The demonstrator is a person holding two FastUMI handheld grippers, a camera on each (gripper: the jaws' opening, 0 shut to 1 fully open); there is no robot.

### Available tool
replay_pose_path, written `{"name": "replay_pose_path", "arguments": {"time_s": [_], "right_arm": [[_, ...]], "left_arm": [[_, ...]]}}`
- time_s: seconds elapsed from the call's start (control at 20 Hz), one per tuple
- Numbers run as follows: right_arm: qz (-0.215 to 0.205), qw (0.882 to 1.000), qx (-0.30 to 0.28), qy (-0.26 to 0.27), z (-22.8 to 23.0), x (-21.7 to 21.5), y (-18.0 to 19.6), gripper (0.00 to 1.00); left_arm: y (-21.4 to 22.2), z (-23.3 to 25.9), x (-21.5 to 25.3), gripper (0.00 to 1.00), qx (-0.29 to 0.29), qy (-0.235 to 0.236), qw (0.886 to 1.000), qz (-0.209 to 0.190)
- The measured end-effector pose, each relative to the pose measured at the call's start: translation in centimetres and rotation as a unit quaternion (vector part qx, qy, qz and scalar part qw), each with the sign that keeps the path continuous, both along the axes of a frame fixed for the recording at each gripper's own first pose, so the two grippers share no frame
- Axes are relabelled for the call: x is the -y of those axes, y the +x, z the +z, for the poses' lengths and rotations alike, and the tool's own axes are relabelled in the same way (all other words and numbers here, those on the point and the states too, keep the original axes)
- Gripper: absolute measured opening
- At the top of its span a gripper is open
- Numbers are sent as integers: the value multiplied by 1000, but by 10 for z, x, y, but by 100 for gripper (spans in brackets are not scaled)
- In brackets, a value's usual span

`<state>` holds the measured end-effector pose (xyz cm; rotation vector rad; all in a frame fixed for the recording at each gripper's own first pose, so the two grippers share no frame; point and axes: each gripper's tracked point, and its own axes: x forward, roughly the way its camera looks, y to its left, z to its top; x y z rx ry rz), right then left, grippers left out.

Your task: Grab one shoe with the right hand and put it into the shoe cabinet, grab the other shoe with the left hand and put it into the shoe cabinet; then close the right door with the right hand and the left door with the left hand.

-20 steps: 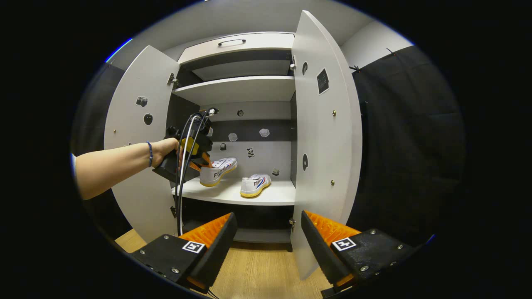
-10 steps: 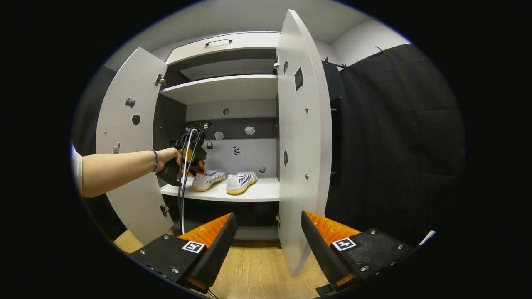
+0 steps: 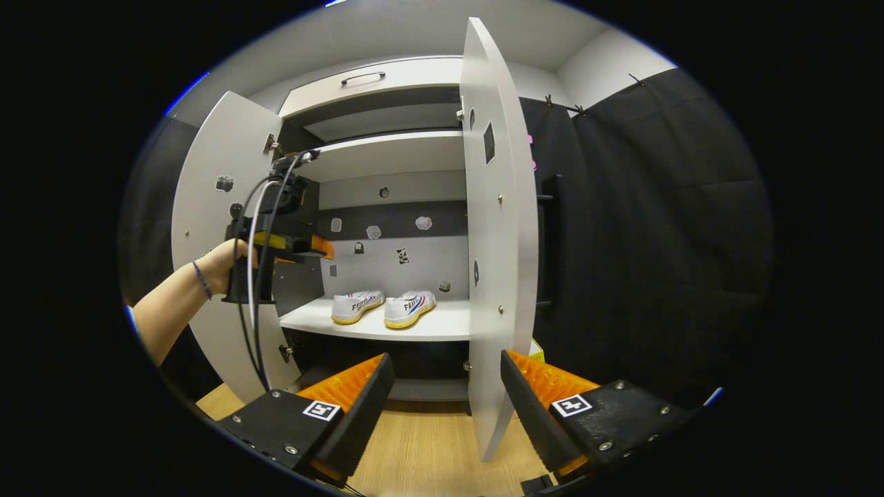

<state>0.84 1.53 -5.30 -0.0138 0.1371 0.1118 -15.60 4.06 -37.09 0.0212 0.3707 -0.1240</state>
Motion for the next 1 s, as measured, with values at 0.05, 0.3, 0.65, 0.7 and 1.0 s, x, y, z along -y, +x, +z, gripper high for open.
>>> {"name": "replay_pose_path", "arguments": {"time_s": [0.05, 0.3, 0.65, 0.7, 1.0], "right_arm": [[-1, 1000, 1, 2, 5, 8, -3, 95], [-38, 999, 18, 1, 33, 62, -9, 95], [-83, 996, 19, -28, 28, 124, 8, 95], [-83, 996, 13, -29, 22, 128, 14, 95], [-56, 998, -18, -38, -6, 119, 39, 95]], "left_arm": [[-18, 12, -1, 96, 16, 3, 1000, -4], [-105, 49, -6, 94, 45, -12, 999, -17], [-185, 62, -20, 94, 66, -17, 998, -10], [-194, 64, -25, 94, 70, -15, 997, -4], [-235, 77, -58, 94, 94, 3, 995, 23]]}}
